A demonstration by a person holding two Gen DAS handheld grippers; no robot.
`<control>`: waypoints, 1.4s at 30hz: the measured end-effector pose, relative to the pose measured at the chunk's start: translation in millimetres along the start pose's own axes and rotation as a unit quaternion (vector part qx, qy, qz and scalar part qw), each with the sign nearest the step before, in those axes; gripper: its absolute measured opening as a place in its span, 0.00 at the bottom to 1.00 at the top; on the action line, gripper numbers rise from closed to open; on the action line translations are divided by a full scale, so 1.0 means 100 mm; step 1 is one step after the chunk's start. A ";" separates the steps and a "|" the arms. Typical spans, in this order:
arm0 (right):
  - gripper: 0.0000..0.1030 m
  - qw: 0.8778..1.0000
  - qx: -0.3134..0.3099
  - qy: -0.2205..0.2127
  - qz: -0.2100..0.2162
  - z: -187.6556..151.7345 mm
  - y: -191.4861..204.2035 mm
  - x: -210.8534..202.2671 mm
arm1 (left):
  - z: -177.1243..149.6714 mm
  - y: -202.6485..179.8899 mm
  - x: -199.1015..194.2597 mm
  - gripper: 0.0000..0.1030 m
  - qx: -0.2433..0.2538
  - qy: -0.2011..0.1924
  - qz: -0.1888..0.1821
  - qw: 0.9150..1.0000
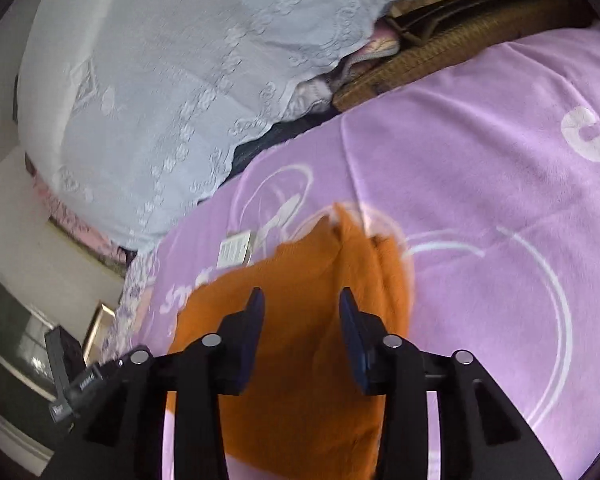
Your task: Fold small clothes
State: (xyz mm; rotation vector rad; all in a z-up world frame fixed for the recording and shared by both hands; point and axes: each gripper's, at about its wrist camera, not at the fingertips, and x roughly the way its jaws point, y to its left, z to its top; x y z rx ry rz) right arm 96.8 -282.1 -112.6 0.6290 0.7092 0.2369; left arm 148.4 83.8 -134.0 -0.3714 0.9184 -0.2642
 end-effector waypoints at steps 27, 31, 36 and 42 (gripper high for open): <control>0.43 0.999 0.003 0.039 0.020 -0.35 -0.13 0.10 | -0.15 0.02 0.15 0.66 0.047 0.081 -0.150 0.984; 0.44 0.999 -0.009 0.037 0.014 -0.36 -0.10 0.10 | -0.24 -0.04 0.23 0.46 0.071 0.086 -0.096 0.989; 0.44 0.999 0.008 0.042 0.034 -0.35 -0.18 0.09 | -0.32 0.23 0.18 0.24 0.018 0.110 -0.084 0.990; 0.44 0.999 -0.001 0.043 0.027 -0.35 -0.13 0.09 | -0.47 0.37 -0.13 0.29 -0.010 0.069 -0.035 0.997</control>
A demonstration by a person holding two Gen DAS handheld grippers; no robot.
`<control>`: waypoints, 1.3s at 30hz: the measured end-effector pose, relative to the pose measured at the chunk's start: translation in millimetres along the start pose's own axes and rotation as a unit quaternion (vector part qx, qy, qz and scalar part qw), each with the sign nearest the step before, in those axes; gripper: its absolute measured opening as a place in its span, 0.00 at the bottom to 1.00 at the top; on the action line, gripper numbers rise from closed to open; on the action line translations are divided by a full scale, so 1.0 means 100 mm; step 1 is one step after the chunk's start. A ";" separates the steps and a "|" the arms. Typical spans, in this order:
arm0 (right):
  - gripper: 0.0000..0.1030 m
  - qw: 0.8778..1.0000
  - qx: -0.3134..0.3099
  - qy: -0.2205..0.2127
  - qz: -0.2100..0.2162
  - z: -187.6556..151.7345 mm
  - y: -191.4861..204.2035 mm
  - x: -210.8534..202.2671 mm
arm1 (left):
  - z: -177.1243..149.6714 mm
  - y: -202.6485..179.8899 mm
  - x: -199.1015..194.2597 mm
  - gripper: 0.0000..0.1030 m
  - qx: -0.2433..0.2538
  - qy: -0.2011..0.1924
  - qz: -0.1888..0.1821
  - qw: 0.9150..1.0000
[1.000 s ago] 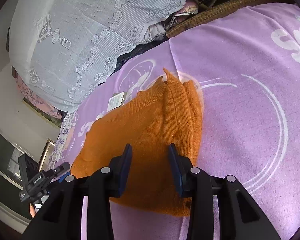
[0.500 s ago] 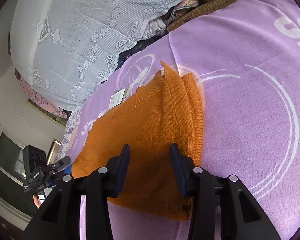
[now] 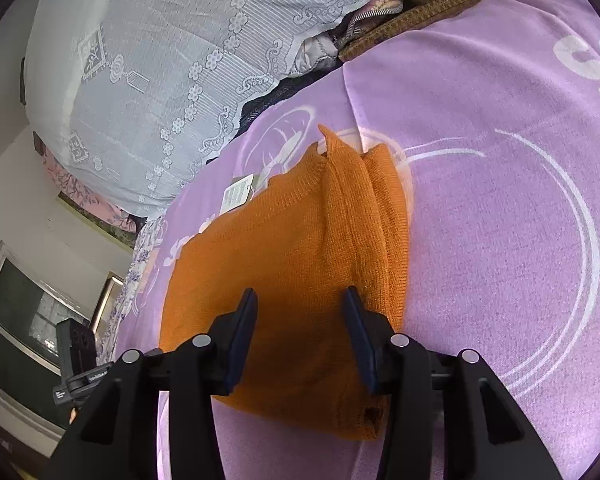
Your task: Fold small clothes
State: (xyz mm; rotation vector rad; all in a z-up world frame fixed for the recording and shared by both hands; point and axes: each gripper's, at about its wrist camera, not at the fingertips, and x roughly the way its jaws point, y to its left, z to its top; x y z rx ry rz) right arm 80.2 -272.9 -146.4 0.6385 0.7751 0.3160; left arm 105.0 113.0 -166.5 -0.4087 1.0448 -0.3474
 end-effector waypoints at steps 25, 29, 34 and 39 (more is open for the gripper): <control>0.55 0.988 -0.115 -0.010 -0.099 -0.15 0.65 0.03 | 0.03 -1.27 0.23 0.85 0.117 -0.076 0.146 0.979; 0.56 0.977 -0.152 0.019 -0.146 -0.23 0.59 0.27 | -0.10 -1.20 0.65 0.96 0.142 -0.063 0.217 0.964; 0.56 0.978 -0.149 -0.002 -0.145 -0.11 0.73 0.18 | 0.04 -1.25 0.29 0.95 0.118 -0.097 0.177 0.972; 0.64 0.978 -0.101 -0.003 -0.183 0.20 0.71 0.41 | 0.37 -1.15 0.59 0.96 0.075 -0.066 0.211 0.972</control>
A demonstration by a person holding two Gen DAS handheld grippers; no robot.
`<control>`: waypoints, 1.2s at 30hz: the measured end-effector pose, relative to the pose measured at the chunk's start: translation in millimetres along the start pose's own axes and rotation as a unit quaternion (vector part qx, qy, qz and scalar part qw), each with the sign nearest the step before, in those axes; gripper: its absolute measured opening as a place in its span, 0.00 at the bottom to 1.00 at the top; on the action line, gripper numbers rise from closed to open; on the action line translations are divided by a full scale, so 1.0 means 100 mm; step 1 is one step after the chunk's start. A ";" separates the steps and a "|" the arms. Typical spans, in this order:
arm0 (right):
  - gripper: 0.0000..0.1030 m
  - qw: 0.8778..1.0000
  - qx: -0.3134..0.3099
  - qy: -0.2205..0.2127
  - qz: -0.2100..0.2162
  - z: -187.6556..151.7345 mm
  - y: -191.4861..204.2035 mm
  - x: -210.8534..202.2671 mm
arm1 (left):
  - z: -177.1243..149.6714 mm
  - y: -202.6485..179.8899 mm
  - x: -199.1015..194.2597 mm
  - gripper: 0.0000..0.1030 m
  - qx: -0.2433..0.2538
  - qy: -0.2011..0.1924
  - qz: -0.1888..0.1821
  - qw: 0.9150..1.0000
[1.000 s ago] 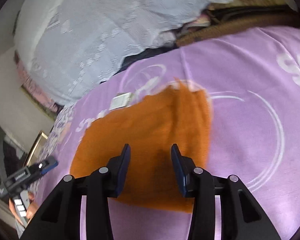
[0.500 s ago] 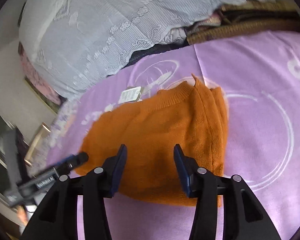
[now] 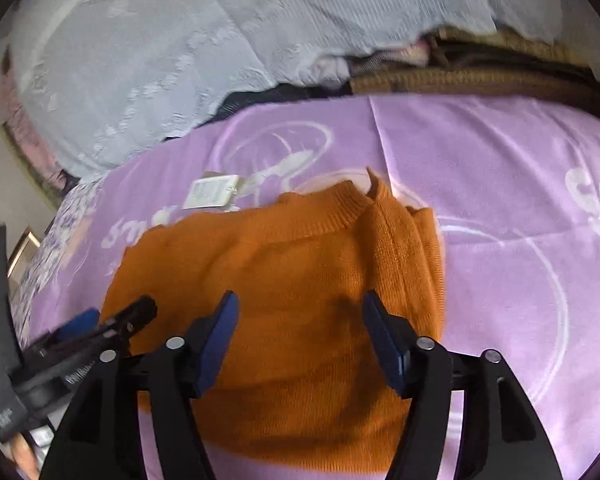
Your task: Fold small clothes
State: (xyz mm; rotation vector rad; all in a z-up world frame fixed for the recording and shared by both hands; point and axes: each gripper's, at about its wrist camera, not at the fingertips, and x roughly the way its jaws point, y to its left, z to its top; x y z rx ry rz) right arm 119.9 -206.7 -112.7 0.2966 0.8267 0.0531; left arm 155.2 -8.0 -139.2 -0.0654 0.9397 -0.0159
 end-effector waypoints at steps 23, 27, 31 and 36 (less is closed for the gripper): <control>0.86 0.994 0.068 -0.075 0.035 -0.22 -0.55 -0.36 | -0.21 -0.06 -0.24 0.96 0.032 -0.071 0.000 0.997; 0.86 0.991 0.110 -0.059 0.048 -0.25 -0.75 -0.30 | -0.21 -0.05 -0.24 0.96 0.030 -0.069 -0.001 0.997; 0.86 0.987 0.141 -0.036 0.070 -0.28 -0.88 -0.17 | -0.21 -0.09 -0.20 0.96 0.038 -0.063 0.006 0.997; 0.86 0.986 0.142 -0.037 0.077 -0.27 -0.89 -0.14 | -0.23 -0.14 -0.16 0.96 0.053 -0.058 0.018 0.997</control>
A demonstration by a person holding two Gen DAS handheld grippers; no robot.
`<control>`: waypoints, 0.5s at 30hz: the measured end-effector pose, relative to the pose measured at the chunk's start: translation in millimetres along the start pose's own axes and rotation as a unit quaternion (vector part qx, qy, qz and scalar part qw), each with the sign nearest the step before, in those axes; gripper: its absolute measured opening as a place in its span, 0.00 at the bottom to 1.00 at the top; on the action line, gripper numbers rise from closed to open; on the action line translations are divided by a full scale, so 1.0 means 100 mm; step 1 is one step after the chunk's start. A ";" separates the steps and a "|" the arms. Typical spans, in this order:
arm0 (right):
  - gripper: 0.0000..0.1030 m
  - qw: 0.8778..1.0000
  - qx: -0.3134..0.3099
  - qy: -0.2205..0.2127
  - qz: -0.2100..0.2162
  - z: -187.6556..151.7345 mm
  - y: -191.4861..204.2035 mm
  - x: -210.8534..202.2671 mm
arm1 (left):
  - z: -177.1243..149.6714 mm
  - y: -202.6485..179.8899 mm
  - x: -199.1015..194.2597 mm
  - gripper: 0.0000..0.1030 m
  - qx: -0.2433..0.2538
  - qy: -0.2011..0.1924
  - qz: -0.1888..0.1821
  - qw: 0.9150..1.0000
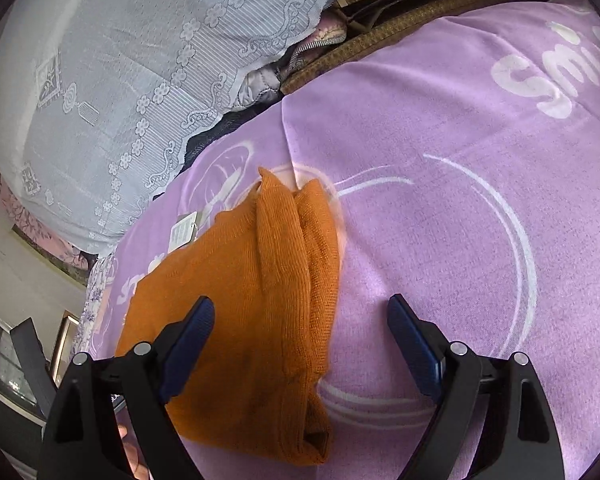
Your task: Fold small clothes
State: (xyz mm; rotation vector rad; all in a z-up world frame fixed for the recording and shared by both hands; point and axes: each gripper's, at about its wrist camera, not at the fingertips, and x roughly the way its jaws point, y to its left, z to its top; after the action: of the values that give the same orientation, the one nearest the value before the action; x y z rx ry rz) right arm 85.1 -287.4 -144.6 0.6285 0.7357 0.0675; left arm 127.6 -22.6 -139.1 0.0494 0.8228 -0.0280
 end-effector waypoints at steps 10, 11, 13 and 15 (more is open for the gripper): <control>0.63 0.999 -0.002 0.023 0.024 0.20 -0.09 0.16 | -0.03 0.00 0.11 0.96 0.003 0.025 -0.002 1.000; 0.59 0.999 0.002 0.027 0.030 0.23 -0.11 0.18 | -0.03 0.00 0.11 0.96 0.001 0.025 -0.004 1.000; 0.54 0.998 0.013 0.040 0.050 0.30 -0.19 0.24 | -0.03 0.00 0.09 0.96 0.004 0.021 -0.005 1.000; 0.52 0.995 0.019 0.055 0.076 0.38 -0.25 0.31 | -0.03 -0.02 0.04 0.96 0.010 0.012 -0.007 1.000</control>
State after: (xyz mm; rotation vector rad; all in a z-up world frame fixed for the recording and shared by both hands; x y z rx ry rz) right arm 128.3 -318.8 -155.9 0.7212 0.7956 0.2288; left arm 127.8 -24.4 -144.3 0.0630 0.8463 -0.0498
